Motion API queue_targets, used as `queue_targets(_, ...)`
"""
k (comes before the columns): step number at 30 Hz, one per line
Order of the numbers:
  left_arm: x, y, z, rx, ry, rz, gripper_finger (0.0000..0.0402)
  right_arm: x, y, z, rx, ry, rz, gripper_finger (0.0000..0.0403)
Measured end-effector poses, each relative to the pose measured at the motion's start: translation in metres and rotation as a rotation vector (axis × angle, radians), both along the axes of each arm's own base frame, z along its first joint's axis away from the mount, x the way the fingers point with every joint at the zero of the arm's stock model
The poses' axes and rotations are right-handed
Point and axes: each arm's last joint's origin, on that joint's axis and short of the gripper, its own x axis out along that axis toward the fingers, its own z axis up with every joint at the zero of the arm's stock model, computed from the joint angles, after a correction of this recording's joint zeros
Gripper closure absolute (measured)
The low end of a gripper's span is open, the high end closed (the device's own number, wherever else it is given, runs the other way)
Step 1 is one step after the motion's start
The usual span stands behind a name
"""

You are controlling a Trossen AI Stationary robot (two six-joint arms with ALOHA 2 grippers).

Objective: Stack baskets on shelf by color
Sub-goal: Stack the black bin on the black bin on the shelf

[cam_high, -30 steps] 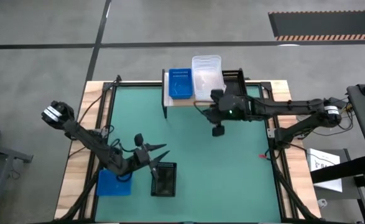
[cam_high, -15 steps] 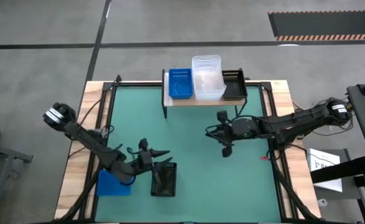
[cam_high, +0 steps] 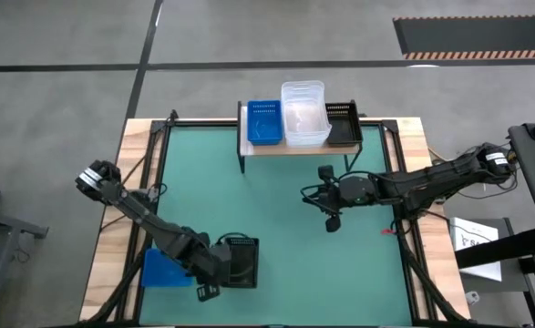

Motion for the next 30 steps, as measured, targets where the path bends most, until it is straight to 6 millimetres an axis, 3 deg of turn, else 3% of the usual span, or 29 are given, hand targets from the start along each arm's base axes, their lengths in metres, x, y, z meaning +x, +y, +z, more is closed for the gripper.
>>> queue_targets(5,0.003,-0.005,-0.005,-0.045,0.045,-0.053,0.0396,0.004,0.001,-0.006,-0.008,0.023,0.002,0.0394)
queue_targets(10,0.003,-0.003,-0.020,-0.053,0.029,-0.055,0.0396,0.006,0.001,-0.010,-0.017,0.041,0.006,0.0394)
queue_targets(13,0.005,-0.001,-0.039,-0.036,0.002,-0.038,0.0396,0.005,0.001,-0.010,-0.017,0.042,0.006,0.0394)
queue_targets(18,0.021,0.022,-0.062,0.154,-0.128,0.128,0.0396,0.005,0.001,-0.010,-0.026,0.043,0.011,0.0394)
queue_targets(21,0.031,0.041,-0.053,0.244,-0.205,0.217,0.0396,0.005,0.001,-0.010,-0.017,0.042,0.007,0.0394)
queue_targets(25,0.032,0.047,-0.034,0.244,-0.271,0.080,0.0396,0.005,0.004,-0.011,0.099,0.050,0.066,0.0390)
queue_targets(30,0.032,0.054,-0.020,0.493,-0.416,-0.009,0.0396,0.016,0.018,-0.016,0.322,0.037,0.192,0.0345)
